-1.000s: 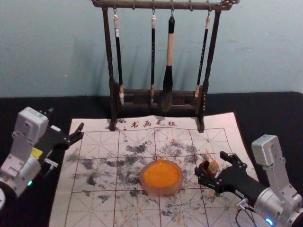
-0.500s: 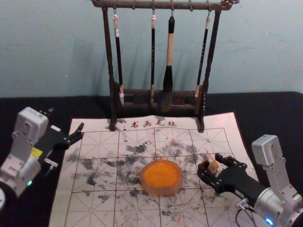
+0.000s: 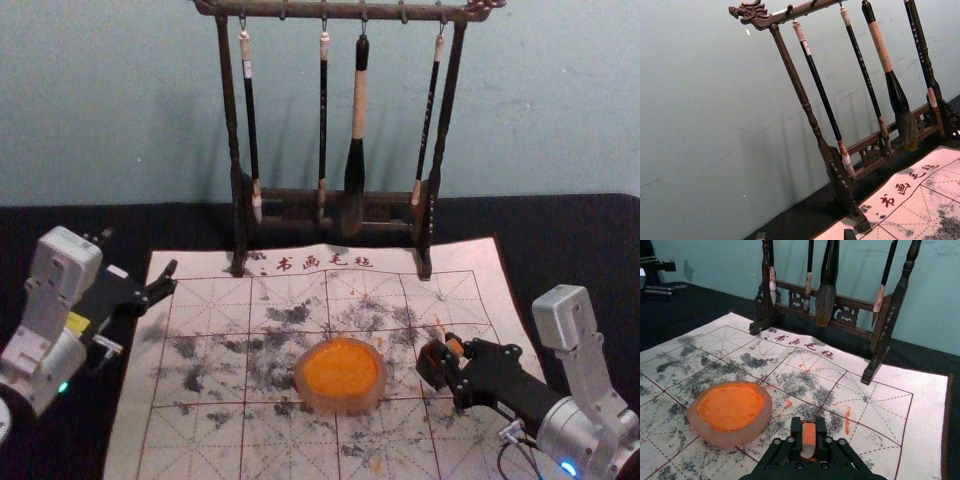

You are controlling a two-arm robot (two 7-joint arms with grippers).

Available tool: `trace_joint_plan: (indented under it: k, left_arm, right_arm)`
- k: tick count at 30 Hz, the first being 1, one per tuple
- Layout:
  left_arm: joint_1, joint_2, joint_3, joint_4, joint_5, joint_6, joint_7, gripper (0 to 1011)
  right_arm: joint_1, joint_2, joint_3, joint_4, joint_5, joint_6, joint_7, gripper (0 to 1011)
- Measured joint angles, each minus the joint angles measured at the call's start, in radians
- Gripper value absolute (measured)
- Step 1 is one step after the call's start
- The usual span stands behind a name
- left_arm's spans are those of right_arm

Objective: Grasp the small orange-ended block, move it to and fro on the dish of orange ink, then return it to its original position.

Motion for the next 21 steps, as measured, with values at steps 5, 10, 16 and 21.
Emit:
trace_joint_plan:
  k: [5,10,16,21]
  left_arm:
    - [0.0,0.0,0.0,0.0,0.0,0.0,0.0,1010]
    - [0.0,0.0,0.0,0.0,0.0,0.0,0.0,1010]
    - [0.0,0.0,0.0,0.0,0.0,0.0,0.0,1010]
    - [0.0,0.0,0.0,0.0,0.0,0.0,0.0,1010]
  right_arm:
    - [0.0,0.0,0.0,0.0,0.0,0.0,0.0,40]
    - [0.0,0.0,0.0,0.0,0.0,0.0,0.0,40]
    - [-0.004,-0.005,0.01,-0.006,0.002,0.002,0.013,40]
    - [-0.011,-0.006,0.03,-0.033,0.007,0.015,0.033,40]
